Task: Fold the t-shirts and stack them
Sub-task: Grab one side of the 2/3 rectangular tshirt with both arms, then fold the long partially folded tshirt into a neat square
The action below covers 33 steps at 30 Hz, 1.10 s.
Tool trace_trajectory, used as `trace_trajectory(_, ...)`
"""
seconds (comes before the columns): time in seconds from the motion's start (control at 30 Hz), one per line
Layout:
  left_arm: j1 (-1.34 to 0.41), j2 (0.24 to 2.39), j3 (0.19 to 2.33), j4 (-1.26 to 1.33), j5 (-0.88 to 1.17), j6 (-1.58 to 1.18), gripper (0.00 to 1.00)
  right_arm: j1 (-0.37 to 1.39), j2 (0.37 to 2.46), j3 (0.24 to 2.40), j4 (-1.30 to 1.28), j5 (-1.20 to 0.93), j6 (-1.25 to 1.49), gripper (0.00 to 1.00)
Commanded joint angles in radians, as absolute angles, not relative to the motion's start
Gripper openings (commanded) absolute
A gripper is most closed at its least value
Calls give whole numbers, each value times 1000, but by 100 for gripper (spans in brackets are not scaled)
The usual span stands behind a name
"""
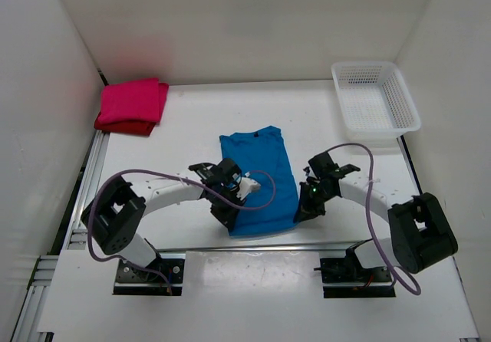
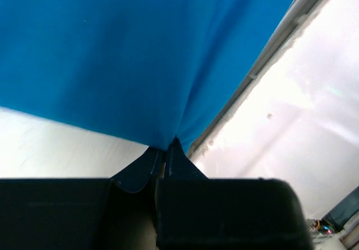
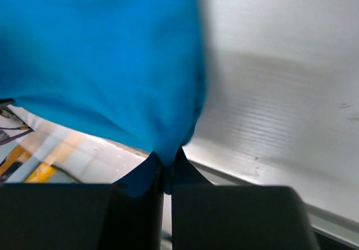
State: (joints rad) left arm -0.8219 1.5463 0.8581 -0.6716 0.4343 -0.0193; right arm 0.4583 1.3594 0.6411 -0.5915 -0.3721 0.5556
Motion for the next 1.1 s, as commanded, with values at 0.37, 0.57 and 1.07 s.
trace_trajectory(0.37, -600, 1661, 1483, -1141, 284, 0, 11, 376, 1558, 1324, -830, -344, 362, 0)
trace_trajectory(0.57, -408, 1857, 1794, -1172, 281, 0, 11, 313, 1833, 1680, -868, -423, 328, 0)
trace_trajectory(1.07, -295, 2143, 2020, -1123, 364, 0, 11, 253, 2249, 2042, -911, -597, 353, 0)
